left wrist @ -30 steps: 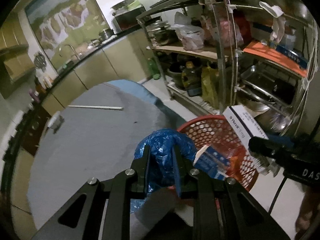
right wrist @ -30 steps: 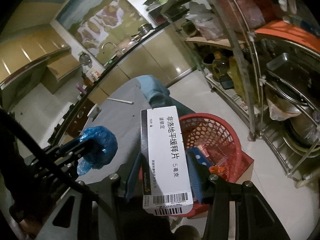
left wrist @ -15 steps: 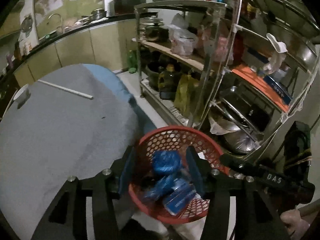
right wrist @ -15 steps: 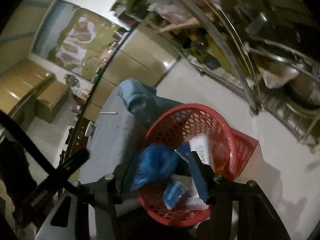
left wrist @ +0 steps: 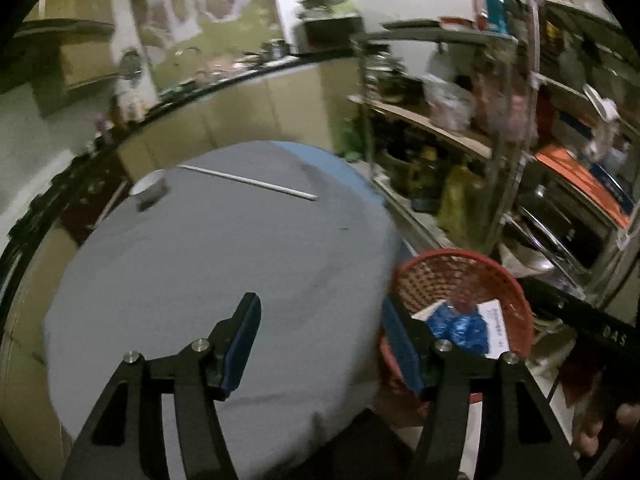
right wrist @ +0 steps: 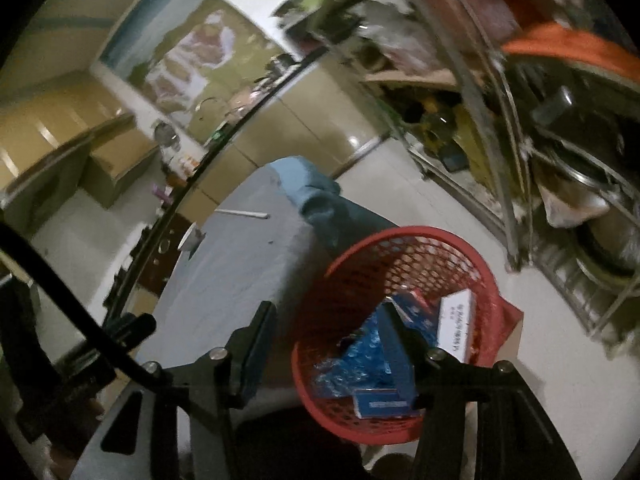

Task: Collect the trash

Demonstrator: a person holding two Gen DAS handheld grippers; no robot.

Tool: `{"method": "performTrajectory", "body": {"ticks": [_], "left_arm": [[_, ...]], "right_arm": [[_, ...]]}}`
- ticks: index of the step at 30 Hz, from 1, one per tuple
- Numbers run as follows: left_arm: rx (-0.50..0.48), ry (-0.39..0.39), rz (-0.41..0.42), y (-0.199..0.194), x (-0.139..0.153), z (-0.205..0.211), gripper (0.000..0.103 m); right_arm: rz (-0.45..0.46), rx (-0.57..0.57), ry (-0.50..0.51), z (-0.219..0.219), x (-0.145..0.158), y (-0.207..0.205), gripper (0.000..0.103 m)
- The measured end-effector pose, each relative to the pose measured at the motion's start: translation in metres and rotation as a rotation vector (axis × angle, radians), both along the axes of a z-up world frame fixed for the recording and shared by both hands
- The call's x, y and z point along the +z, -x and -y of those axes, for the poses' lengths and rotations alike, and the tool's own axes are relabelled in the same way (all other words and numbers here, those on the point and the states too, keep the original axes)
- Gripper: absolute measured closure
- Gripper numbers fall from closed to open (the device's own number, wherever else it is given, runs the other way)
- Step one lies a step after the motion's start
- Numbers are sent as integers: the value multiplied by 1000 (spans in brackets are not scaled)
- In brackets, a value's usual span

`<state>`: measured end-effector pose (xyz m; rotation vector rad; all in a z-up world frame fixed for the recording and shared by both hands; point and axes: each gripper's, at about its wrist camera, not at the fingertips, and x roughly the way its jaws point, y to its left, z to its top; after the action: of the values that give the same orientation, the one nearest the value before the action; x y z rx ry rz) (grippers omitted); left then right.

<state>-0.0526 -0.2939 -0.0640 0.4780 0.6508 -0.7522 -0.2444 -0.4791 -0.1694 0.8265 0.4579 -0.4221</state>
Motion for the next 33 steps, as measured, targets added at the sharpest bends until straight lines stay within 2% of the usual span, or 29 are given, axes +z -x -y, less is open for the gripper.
{"method": "performTrajectory", "body": {"ticks": [2, 4, 10, 22, 33], "left_arm": [[46, 18, 8, -7, 7, -18, 30], [93, 38, 28, -13, 14, -35, 26], [197, 40, 109, -24, 26, -75, 25], [327, 84, 147, -34, 42, -150, 24], [463, 73, 201, -47, 46, -217, 23]], "right_arm": [[-8, 33, 56, -15, 12, -9, 47], [-10, 73, 112, -34, 25, -20, 47], [-7, 152, 193, -73, 46, -44, 47], [-6, 305, 298, -144, 76, -83, 47], [-4, 443, 371, -210, 91, -125, 47]]}}
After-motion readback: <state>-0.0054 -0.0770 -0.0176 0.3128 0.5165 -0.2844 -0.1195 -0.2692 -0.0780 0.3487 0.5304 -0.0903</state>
